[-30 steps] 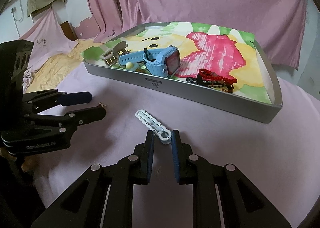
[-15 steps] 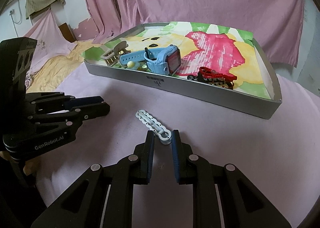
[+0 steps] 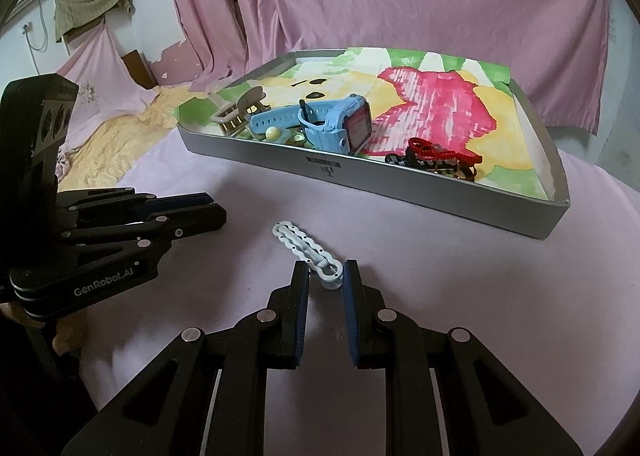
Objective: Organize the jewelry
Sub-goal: 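Carry the gold charm and white chain bracelet into the tray with both tools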
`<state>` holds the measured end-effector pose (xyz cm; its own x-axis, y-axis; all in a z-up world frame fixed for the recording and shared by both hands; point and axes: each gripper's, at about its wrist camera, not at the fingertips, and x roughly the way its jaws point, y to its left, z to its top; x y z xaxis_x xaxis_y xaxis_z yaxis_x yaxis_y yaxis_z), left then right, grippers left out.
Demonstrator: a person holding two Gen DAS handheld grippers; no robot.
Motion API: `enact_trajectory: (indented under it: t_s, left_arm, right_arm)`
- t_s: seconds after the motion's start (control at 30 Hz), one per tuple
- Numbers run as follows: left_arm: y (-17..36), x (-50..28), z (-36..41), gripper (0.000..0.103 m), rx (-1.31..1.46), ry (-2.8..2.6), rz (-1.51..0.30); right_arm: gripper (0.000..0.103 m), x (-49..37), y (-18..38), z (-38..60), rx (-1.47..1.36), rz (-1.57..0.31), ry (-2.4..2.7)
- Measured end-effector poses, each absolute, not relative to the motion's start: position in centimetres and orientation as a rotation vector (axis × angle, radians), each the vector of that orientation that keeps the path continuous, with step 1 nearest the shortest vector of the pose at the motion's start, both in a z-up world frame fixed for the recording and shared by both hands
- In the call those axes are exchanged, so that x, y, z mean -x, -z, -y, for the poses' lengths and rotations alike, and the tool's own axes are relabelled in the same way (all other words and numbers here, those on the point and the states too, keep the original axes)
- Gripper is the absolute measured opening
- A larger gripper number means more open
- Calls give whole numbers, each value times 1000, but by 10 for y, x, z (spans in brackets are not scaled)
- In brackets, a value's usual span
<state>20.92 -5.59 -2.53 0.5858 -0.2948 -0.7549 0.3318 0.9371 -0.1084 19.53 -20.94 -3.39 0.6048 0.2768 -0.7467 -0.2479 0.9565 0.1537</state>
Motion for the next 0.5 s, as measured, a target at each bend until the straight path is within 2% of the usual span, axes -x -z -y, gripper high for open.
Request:
enact_trajectory:
  t_s: [0.33,0.5]
  left_arm:
    - [20,-205,53,14,-27,365,-845]
    - [6,-202,47,14,44,390,-773]
  right_arm:
    - [15,-187,27,215,-83,-808,-309]
    - [15,-182,23,221,-120,-766,-310]
